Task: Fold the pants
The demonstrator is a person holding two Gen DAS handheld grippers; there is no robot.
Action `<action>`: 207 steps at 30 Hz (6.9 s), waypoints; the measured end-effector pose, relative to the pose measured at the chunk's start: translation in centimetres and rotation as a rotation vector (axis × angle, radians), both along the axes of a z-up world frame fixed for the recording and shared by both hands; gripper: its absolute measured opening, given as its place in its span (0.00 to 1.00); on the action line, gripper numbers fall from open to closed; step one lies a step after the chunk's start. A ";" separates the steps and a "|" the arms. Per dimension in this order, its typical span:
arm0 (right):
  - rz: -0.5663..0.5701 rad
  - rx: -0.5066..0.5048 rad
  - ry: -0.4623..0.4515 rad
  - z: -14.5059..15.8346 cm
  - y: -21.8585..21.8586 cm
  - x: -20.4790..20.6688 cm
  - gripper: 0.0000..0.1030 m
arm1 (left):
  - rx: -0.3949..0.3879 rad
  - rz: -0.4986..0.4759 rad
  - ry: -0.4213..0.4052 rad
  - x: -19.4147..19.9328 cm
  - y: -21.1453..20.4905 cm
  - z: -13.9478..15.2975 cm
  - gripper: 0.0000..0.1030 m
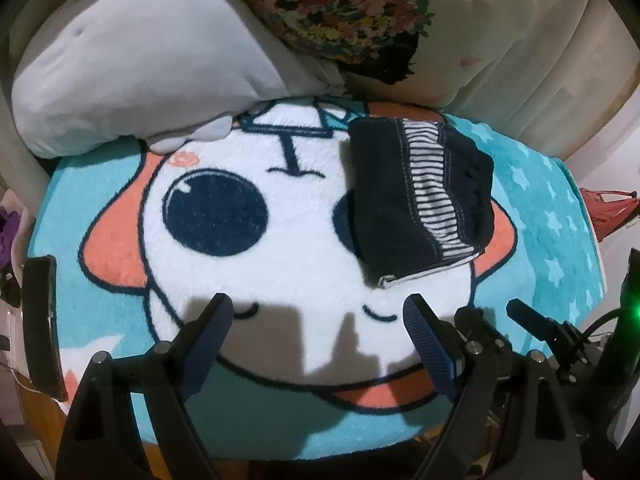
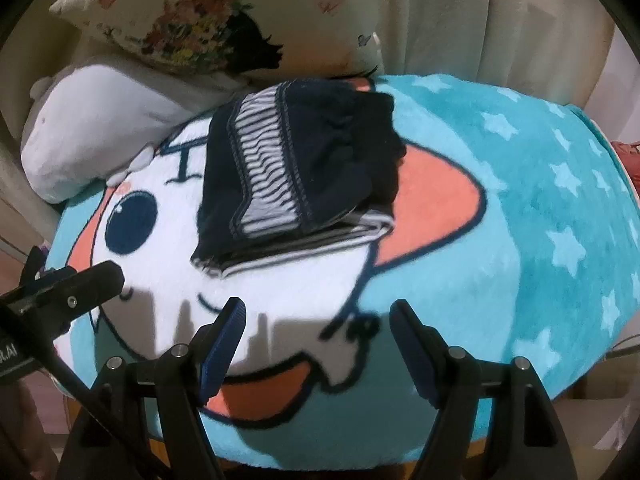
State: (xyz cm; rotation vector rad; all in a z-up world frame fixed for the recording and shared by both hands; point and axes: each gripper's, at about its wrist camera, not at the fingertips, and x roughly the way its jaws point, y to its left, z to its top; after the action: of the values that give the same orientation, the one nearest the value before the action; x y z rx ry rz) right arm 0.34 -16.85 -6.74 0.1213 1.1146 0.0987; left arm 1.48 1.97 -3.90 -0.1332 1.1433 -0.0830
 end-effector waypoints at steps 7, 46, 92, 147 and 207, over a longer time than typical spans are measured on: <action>0.010 0.027 -0.003 0.0 -2.7 1.6 0.77 | 0.027 0.037 -0.006 0.5 -2.0 0.5 0.84; 0.130 0.410 0.011 -1.5 -9.9 12.7 0.85 | -0.135 0.227 -0.004 6.5 -1.1 -2.7 0.84; 0.270 0.625 -0.003 3.3 -0.1 12.6 0.46 | -0.079 0.070 -0.103 4.4 -2.0 3.0 0.30; 0.246 0.470 0.121 -4.0 3.5 14.9 0.77 | -0.193 0.246 0.018 6.2 9.2 -7.1 0.55; 0.269 0.252 -0.193 3.6 2.6 14.9 0.47 | -0.121 0.289 -0.047 8.6 5.8 -1.9 0.56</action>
State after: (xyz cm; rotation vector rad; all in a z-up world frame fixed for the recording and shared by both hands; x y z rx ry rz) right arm 15.22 -14.26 -3.17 0.1822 0.9169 0.4820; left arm 10.09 7.81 -5.78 -0.4001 1.0623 0.1013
